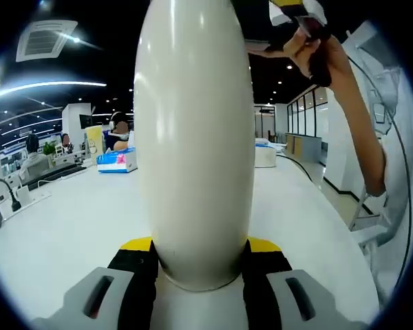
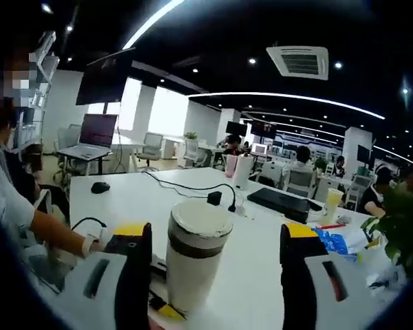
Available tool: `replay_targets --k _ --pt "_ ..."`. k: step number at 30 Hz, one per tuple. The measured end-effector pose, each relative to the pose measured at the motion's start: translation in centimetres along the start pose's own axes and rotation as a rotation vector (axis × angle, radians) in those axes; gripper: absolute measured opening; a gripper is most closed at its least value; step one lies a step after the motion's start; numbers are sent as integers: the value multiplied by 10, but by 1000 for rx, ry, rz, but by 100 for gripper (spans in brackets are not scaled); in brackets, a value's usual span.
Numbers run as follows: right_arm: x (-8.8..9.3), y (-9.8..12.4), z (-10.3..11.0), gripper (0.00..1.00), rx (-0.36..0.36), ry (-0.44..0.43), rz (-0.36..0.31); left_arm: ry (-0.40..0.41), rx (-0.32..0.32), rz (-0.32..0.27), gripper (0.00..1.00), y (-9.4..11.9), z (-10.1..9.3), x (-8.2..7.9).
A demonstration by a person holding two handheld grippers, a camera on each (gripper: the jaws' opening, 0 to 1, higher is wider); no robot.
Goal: Grasp the water cup twist off the cup lid place the cup lid on the table
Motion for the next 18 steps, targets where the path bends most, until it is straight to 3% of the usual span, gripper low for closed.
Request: replay_targets --k 6,11,18 --pt "-7 6 8 78 41 24 -53 0 1 0 50 0 0 0" --pt "-9 8 9 77 76 -9 -111 0 0 0 50 0 -1 0" --pt "-3 7 12 80 115 -48 -117 0 0 -1 50 0 -1 0"
Point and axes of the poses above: the point that each gripper's makers call its tool centre point, and the gripper's own axes: y roughly backward along the fingers, z roughly to its left, x roughly out of its underside, the point moved 6 cm from there along y, roughly backward along the fingers, and after that the axes turned 15 degrees about -x, right-handed, at the moved point
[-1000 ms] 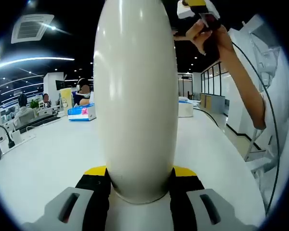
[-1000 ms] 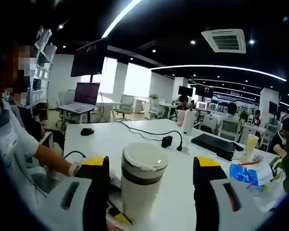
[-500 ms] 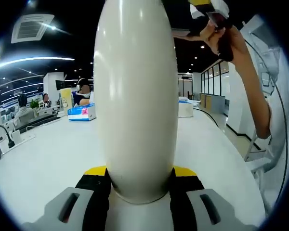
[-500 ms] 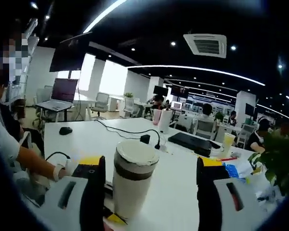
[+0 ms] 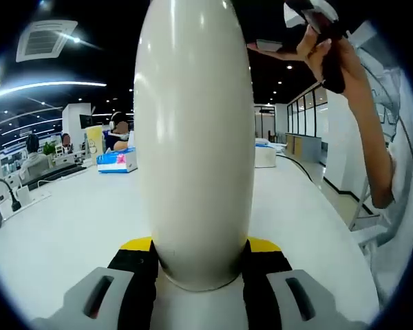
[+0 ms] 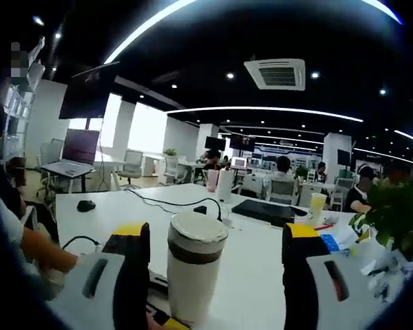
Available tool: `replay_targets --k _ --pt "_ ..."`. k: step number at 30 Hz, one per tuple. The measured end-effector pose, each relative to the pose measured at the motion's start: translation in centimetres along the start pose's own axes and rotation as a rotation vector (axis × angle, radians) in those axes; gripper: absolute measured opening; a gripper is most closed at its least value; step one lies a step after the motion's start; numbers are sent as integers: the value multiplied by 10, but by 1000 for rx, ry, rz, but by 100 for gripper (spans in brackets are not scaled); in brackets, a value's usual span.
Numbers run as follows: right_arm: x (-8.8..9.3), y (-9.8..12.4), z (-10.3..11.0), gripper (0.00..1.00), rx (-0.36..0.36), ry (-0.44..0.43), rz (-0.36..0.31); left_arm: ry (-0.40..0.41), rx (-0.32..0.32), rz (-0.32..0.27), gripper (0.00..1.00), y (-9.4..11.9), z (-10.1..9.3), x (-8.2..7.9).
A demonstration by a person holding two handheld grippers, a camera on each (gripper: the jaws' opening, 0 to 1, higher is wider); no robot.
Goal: Grasp the water cup twist off the cup lid place the cup lid on the table
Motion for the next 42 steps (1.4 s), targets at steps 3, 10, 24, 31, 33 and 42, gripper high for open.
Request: replay_targets --k 3,10,24,31,33,42 --pt "3 0 3 80 11 -16 -1 0 0 0 50 0 0 0" --pt "7 -3 11 82 41 22 24 1 1 0 50 0 0 0" --pt "1 -11 17 85 49 40 -12 -2 -1 -1 50 1 0 0" --pt "3 -12 14 85 66 37 -13 -2 -1 -1 50 1 0 0" --pt "3 -12 13 85 69 32 -14 -2 -1 -1 50 1 0 0" --pt "2 -7 11 88 79 27 -24 -1 0 -1 50 0 1 0"
Point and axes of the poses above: the point that each gripper's makers call its tool centre point, and the gripper's own axes: y roughly backward along the fingers, z roughly to its left, x roughly out of its underside, the point moved 6 cm from there along y, roughly backward along the fingers, and after that the axes turned 15 degrees about -x, right-handed, at the moved point
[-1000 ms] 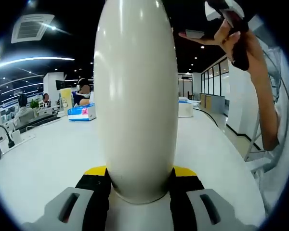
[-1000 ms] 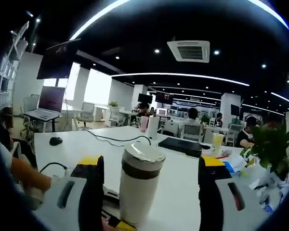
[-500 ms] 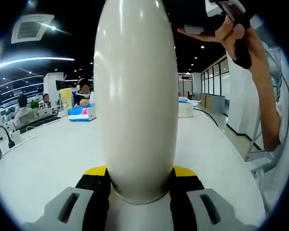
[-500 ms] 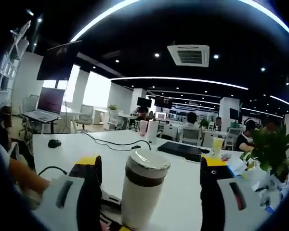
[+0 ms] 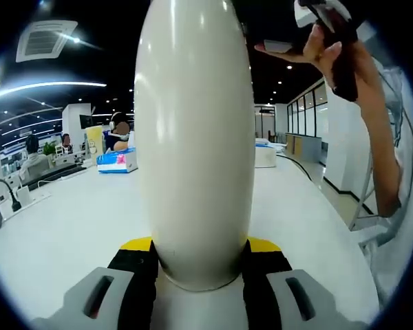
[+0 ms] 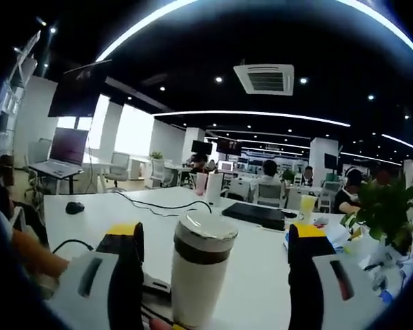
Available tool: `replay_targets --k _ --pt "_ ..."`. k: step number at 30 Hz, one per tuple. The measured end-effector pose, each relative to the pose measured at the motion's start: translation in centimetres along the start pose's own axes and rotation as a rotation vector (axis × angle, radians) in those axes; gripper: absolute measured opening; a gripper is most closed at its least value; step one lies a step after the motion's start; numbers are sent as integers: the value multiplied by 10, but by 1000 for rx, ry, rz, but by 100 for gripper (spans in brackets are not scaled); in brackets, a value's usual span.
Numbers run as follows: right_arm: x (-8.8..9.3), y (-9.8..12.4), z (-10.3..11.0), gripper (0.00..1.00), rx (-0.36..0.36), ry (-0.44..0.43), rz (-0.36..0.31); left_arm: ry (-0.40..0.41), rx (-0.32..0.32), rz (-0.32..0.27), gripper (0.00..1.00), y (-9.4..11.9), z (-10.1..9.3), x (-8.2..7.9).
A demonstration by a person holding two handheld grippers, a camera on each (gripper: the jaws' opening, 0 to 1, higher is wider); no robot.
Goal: Grasp the water cup twist off the cup lid place the cup lid on the table
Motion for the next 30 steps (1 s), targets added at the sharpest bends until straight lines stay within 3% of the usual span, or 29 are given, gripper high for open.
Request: replay_targets --k 8,11,16,21,30 --pt "0 2 -1 88 -4 5 -9 1 0 0 50 0 1 0" --pt "-1 -1 2 94 -31 -12 -31 0 0 0 50 0 0 0" --pt "-3 -2 5 95 -25 -13 -39 0 0 0 50 0 -1 0" --pt "6 -6 9 93 -13 3 31 0 -1 0 50 0 -1 -1" --pt "16 -11 13 91 17 4 94 -2 -2 1 50 0 -1 0"
Point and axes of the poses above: the point that each gripper's makers call its tool centre point, and the gripper's own axes: y roughly backward along the fingers, z roughly to its left, x roughly out of its underside, the point moved 6 cm from there along y, roughly backward along the fingers, and after that the axes turned 15 degrees about -x, right-handed, at the moved point
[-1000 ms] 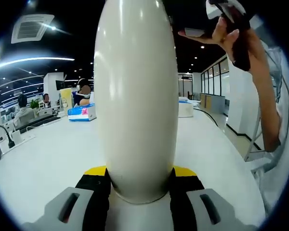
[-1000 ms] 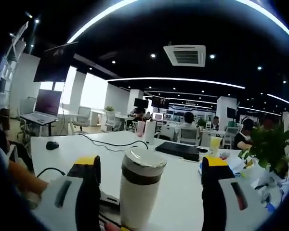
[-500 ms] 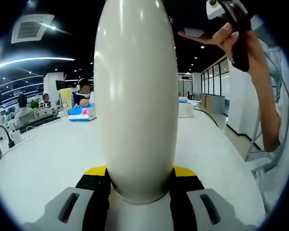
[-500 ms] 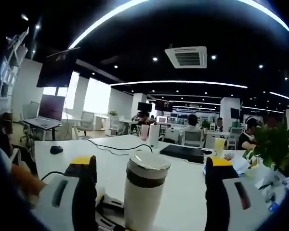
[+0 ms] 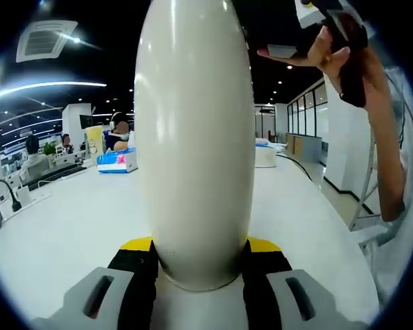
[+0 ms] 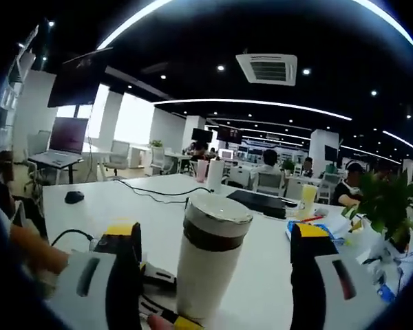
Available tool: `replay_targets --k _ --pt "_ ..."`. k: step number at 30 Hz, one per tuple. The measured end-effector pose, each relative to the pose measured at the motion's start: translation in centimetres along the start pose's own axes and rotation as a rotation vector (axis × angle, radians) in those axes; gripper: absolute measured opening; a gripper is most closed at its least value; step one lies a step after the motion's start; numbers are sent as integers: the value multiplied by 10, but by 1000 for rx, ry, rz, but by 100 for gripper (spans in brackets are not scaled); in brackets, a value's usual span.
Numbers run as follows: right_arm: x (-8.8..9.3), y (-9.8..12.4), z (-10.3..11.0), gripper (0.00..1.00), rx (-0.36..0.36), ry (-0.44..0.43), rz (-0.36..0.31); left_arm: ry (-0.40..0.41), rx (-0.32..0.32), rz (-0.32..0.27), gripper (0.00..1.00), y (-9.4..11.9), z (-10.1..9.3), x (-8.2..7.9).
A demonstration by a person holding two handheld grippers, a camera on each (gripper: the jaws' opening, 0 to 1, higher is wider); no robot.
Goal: Grasp the water cup twist off the cup lid place the cup lid on the table
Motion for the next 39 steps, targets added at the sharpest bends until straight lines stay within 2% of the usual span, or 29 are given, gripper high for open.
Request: replay_targets --k 2,7,11,13,22,28,33,39 --pt "-1 -1 0 91 16 -7 0 2 1 0 50 0 0 0" --pt "-7 0 2 90 40 -41 -54 0 2 0 50 0 0 0" --pt "-6 -6 5 83 51 -62 -68 0 3 -1 50 0 0 0" --pt "-9 -11 7 83 48 -101 -119 0 3 -1 50 0 0 0" --pt "-13 -21 -3 78 67 -162 -166 0 4 -1 50 1 -1 0" --pt "-9 -25 -6 72 39 -248 -173 -1 4 -2 50 1 -1 0" --pt "-10 -26 -7 68 39 -246 -174 -2 4 -2 50 1 0 0" --pt "-8 -28 -9 54 12 -263 -161 -1 5 -2 49 1 0 1"
Point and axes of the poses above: the point that each gripper's makers call its tool centre point, and the gripper's own axes: y roughly backward along the fingers, z roughly to its left, x roughly out of its underside, the point moved 6 cm from there along y, roughly backward along the fingers, and after that the axes turned 15 degrees about -x, right-handed, at the moved point
